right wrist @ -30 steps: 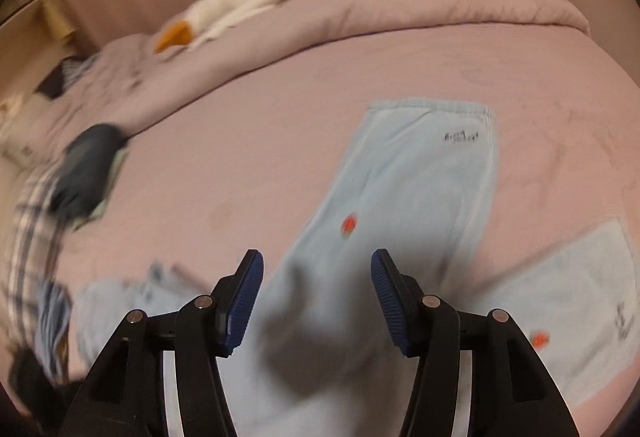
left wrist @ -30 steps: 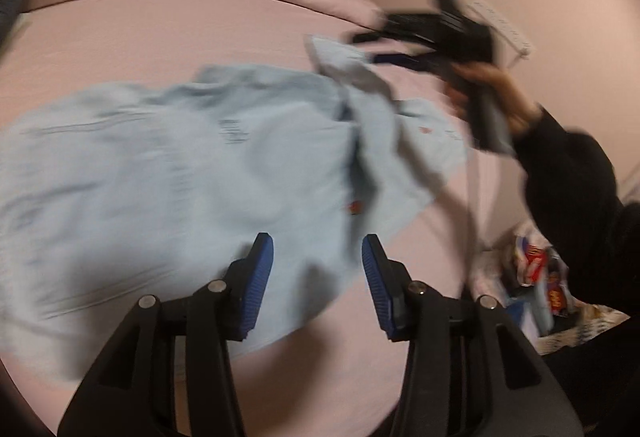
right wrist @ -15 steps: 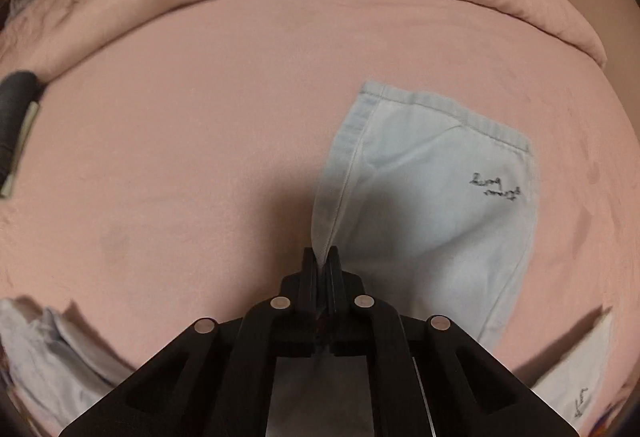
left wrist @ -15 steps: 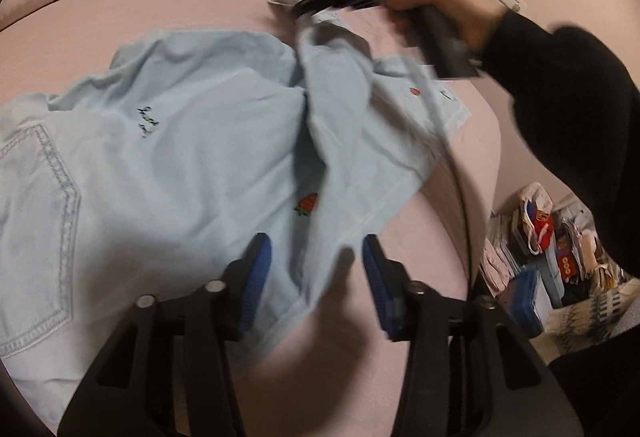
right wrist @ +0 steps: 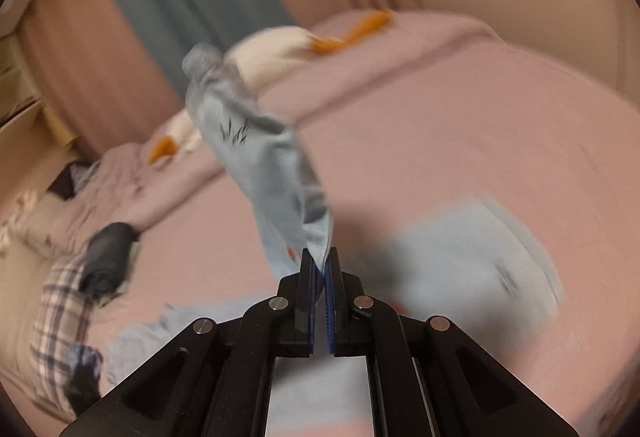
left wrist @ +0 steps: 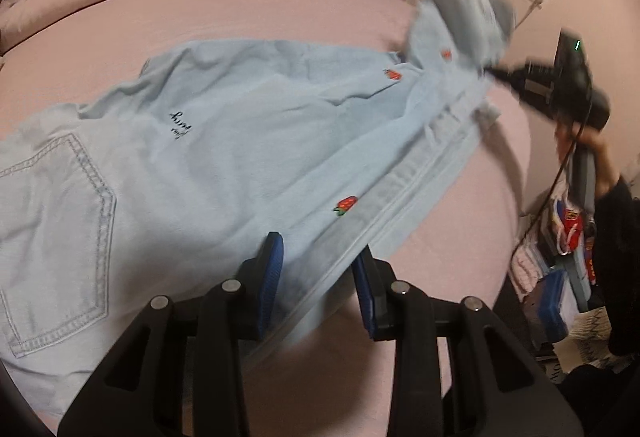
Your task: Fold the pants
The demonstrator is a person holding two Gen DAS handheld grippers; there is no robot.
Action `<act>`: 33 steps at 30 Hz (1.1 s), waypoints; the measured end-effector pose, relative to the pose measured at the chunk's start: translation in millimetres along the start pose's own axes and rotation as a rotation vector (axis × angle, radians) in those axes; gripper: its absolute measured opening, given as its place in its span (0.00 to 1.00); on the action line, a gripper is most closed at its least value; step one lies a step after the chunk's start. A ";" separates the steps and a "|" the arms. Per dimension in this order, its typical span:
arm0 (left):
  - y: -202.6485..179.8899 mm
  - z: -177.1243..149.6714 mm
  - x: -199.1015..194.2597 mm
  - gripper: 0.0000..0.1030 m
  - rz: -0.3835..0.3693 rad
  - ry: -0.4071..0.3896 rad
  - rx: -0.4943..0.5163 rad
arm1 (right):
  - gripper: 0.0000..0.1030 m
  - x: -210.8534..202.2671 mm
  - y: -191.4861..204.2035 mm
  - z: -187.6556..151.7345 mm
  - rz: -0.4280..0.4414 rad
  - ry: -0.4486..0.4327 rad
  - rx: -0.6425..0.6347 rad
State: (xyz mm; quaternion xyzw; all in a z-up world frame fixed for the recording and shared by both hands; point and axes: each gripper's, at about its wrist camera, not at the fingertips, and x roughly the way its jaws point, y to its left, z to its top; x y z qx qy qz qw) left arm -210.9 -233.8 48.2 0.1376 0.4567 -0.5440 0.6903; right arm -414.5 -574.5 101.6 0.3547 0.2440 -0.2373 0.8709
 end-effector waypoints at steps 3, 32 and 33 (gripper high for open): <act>-5.3 2.7 1.6 0.32 0.035 0.013 0.028 | 0.05 28.8 -51.3 -19.4 -0.018 0.089 0.126; -19.4 -1.8 -9.8 0.07 0.108 -0.003 0.207 | 0.05 -5.0 -107.7 -12.7 -0.025 -0.051 0.347; -19.3 -1.9 -9.0 0.07 0.109 0.001 0.205 | 0.05 2.2 -107.1 -20.0 -0.044 -0.027 0.365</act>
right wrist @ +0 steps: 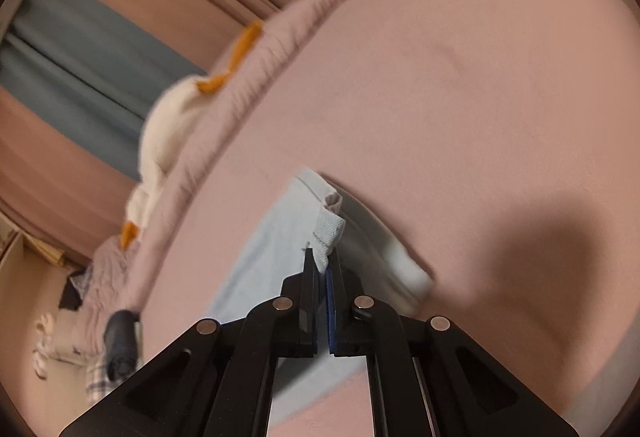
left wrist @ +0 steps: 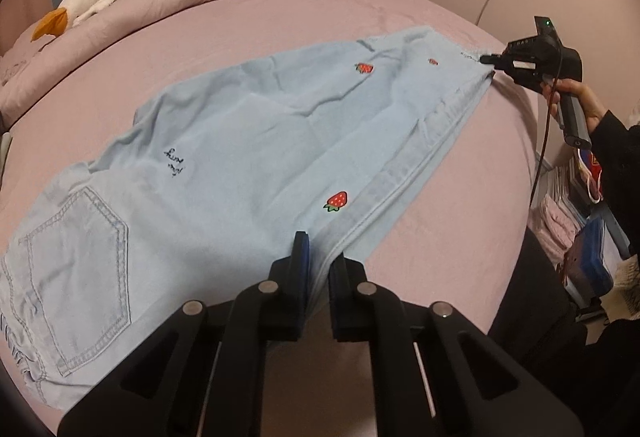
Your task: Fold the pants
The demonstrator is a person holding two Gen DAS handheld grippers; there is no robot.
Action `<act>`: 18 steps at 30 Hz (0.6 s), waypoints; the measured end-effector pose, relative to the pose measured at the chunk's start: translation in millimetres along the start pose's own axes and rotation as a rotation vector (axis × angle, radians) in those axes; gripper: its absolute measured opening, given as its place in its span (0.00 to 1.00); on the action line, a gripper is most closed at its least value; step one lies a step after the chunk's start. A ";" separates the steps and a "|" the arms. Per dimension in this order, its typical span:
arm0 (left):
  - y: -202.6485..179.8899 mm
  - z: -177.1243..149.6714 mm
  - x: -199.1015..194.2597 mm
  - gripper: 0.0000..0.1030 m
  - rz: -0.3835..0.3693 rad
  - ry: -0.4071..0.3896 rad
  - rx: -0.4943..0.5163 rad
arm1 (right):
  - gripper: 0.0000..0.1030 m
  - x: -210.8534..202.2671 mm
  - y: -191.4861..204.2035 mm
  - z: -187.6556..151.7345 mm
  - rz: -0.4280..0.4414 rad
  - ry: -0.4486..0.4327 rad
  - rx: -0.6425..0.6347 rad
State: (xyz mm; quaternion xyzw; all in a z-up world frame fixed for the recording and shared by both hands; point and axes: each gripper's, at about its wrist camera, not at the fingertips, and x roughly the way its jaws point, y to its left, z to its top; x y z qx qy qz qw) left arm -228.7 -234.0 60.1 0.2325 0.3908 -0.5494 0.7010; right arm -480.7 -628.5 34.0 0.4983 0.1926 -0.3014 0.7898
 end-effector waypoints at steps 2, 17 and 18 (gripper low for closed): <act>1.0 0.1 0.1 0.07 -0.002 0.000 -0.008 | 0.05 3.6 -11.6 -6.8 -0.015 0.015 0.023; 20.0 14.6 -45.1 0.18 -0.148 -0.102 -0.137 | 0.20 -28.8 69.0 -19.1 -0.224 -0.079 -0.371; 22.4 17.4 -46.2 0.20 -0.152 -0.115 -0.150 | 0.20 -25.4 84.7 -24.8 -0.212 -0.065 -0.429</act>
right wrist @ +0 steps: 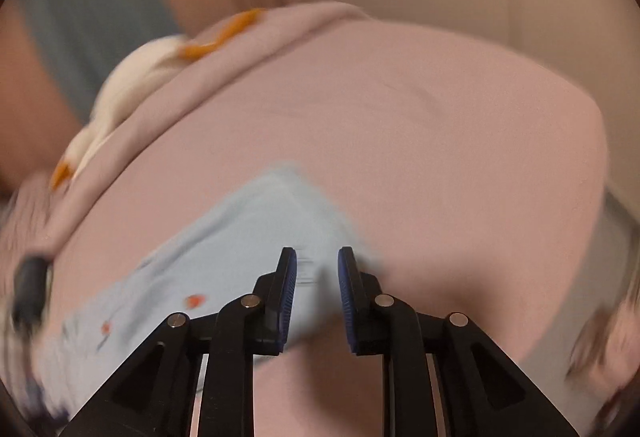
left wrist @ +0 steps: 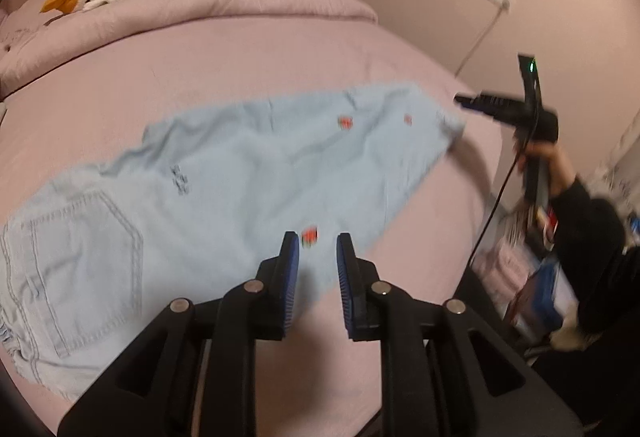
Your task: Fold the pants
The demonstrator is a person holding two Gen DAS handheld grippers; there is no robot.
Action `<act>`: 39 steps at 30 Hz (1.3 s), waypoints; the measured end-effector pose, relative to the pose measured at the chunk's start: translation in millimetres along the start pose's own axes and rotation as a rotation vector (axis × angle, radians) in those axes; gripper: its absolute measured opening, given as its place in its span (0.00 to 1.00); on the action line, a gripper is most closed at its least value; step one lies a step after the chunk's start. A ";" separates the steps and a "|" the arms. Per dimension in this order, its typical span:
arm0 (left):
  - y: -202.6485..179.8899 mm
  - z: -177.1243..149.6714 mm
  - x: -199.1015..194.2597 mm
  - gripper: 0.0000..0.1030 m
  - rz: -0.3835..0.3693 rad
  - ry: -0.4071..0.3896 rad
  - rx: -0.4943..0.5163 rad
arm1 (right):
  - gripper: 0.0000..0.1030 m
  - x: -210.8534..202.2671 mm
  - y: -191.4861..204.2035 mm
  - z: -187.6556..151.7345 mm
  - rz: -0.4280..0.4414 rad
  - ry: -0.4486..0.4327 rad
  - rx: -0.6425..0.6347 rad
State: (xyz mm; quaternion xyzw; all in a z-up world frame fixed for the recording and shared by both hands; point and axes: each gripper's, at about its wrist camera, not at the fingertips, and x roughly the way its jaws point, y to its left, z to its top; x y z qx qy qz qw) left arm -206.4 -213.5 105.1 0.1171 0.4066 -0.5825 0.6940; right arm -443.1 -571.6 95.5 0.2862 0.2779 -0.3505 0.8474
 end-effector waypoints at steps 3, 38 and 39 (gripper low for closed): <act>6.7 3.6 4.2 0.25 0.024 -0.023 -0.027 | 0.20 -0.8 58.0 -2.8 0.005 -0.018 -0.176; 87.5 53.0 86.5 0.29 0.162 0.079 -0.160 | 0.21 178.4 209.8 40.0 0.322 0.633 -0.645; 91.2 57.8 89.0 0.29 0.178 0.068 -0.170 | 0.21 176.5 203.8 54.0 0.356 0.553 -0.552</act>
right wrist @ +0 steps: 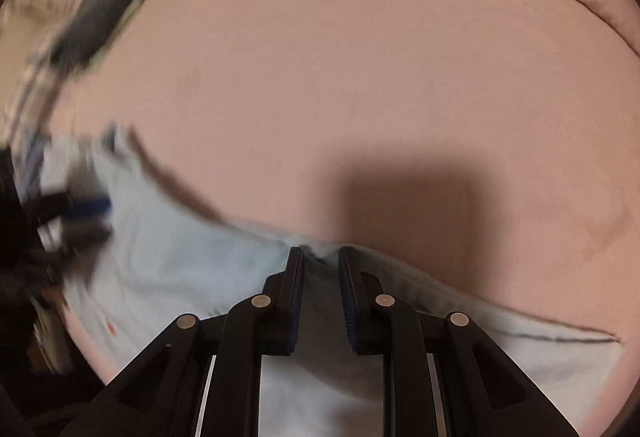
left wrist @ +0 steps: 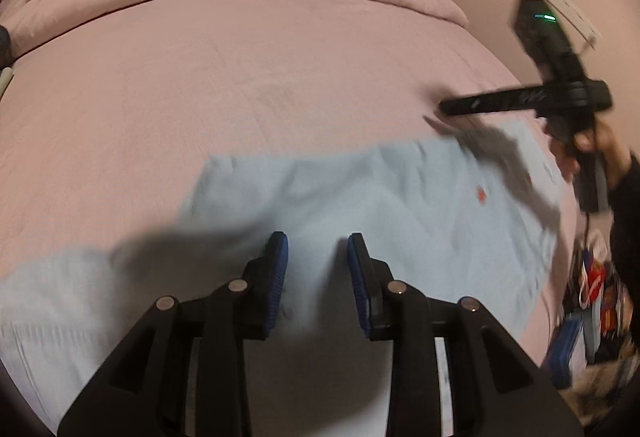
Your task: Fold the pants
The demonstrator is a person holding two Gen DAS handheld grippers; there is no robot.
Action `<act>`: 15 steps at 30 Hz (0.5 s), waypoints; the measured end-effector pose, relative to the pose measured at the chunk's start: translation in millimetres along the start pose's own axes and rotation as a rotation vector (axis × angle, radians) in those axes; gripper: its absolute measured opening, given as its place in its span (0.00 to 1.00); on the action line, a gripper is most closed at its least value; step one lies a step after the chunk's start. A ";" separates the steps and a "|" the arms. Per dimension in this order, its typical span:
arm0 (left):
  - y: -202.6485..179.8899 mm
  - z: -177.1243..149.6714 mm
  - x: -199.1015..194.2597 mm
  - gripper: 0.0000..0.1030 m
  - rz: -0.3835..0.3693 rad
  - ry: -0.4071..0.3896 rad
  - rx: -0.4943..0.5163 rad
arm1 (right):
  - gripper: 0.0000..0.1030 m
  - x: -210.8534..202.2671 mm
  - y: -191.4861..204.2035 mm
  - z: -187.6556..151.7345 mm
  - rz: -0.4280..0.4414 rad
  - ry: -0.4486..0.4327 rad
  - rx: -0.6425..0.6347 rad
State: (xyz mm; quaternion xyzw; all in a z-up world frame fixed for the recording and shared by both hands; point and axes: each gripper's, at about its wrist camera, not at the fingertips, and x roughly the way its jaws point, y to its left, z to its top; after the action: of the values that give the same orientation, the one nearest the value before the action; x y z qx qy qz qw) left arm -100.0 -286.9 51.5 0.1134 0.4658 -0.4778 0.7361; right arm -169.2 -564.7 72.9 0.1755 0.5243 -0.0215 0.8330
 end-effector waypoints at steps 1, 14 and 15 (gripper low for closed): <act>3.1 4.6 2.1 0.29 0.024 -0.012 -0.011 | 0.21 -8.4 -8.9 1.7 0.031 -0.066 0.074; 14.0 -0.2 -8.9 0.25 0.068 -0.060 -0.020 | 0.38 -58.8 -5.4 -56.6 -0.221 -0.043 -0.256; 15.2 1.2 -8.1 0.25 0.069 -0.057 -0.025 | 0.38 -56.2 -4.0 -57.5 -0.243 -0.019 -0.291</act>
State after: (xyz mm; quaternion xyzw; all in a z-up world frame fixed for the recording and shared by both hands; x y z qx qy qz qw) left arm -88.0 -275.0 54.3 0.1067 0.4462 -0.4493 0.7666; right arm -245.1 -558.7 99.0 -0.0115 0.5314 -0.0474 0.8457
